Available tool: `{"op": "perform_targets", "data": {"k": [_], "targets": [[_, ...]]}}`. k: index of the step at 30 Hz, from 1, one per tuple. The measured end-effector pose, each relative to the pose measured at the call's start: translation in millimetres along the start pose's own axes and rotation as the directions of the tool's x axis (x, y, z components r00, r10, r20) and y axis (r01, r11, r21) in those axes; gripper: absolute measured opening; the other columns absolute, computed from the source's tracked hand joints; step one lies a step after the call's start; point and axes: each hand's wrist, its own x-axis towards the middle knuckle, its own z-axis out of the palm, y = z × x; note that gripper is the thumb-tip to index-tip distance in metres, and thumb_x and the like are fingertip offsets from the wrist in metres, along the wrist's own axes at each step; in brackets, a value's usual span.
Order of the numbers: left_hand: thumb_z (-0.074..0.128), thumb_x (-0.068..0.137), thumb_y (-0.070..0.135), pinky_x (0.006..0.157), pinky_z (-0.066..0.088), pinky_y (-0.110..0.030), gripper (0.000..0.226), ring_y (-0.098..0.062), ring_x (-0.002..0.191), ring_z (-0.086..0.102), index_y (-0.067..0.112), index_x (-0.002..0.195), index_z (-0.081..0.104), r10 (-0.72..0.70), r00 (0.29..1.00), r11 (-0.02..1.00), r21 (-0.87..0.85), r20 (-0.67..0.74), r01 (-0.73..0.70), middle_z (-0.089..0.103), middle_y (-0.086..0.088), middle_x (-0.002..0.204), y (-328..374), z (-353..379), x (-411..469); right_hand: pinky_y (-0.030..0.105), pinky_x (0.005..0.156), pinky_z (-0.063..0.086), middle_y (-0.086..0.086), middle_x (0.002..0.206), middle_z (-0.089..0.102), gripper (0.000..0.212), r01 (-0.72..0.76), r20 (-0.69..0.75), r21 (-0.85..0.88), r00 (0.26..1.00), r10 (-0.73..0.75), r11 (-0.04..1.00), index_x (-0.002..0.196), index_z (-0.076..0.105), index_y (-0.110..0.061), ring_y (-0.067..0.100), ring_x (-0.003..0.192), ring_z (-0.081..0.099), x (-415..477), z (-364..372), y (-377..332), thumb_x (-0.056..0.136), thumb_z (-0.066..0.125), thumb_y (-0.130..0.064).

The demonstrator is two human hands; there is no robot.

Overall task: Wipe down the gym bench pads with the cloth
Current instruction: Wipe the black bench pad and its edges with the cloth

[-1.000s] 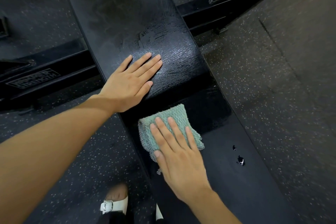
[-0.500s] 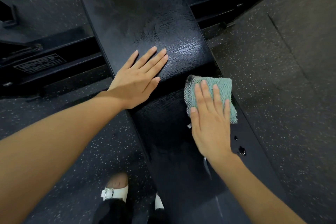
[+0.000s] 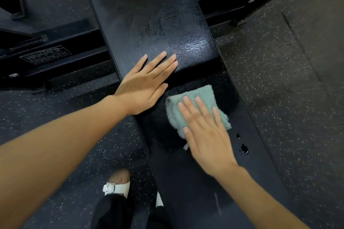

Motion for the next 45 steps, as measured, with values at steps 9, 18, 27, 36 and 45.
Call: {"op": "perform_targets", "data": {"k": [9,18,27,36,45], "targets": [[0.019,0.103,0.036,0.123,0.005,-0.041,0.058,-0.015,0.153,0.007,0.017,0.158,0.018,-0.022,0.999,1.0,-0.013,0.038,0.023,0.012,0.006,0.165,9,0,-4,0.042,0.121,0.001,-0.008,0.165,0.006,0.056,-0.198,-0.008,0.093,0.98,0.199,0.976,0.158,0.012,-0.022,0.015,0.152,-0.002,61,-30,66,0.104,0.02,-0.032],[0.012,0.101,0.039,0.123,-0.004,-0.04,0.061,-0.012,0.152,-0.005,0.019,0.159,0.009,-0.054,0.995,0.995,-0.075,0.089,0.061,0.001,0.008,0.166,15,-1,-7,0.043,0.123,0.003,-0.005,0.165,0.009,0.059,-0.143,-0.03,0.038,0.989,0.144,0.989,0.158,0.015,-0.02,0.017,0.153,0.002,28,-19,57,0.1,0.017,-0.034],[0.013,0.102,0.04,0.122,-0.009,-0.037,0.06,-0.011,0.152,-0.006,0.021,0.159,0.008,-0.049,0.994,0.993,-0.103,0.095,0.059,0.002,0.009,0.166,17,-2,-9,0.041,0.122,0.004,-0.01,0.165,0.012,0.056,-0.088,0.011,0.043,0.996,0.088,0.995,0.157,0.015,-0.026,0.013,0.153,0.003,-23,-6,36,0.103,0.022,-0.033],[0.014,0.103,0.038,0.122,-0.009,-0.038,0.058,-0.012,0.152,-0.005,0.022,0.159,0.008,0.01,0.996,0.994,-0.113,0.091,0.0,0.002,0.009,0.165,13,-1,-12,0.04,0.121,0.0,-0.01,0.165,0.011,0.058,-0.14,-0.022,0.06,0.99,0.141,0.988,0.157,0.016,-0.025,0.014,0.152,0.002,59,-22,60,0.1,0.019,-0.036],[0.015,0.103,0.038,0.123,-0.005,-0.041,0.058,-0.013,0.153,-0.002,0.022,0.158,0.011,0.065,0.992,0.992,-0.115,0.107,-0.053,0.004,0.009,0.165,10,-3,-11,0.043,0.123,0.005,-0.009,0.165,0.012,0.057,-0.095,-0.031,0.033,0.995,0.096,0.995,0.158,0.018,-0.024,0.015,0.153,0.004,3,-8,30,0.102,0.022,-0.031]]}}
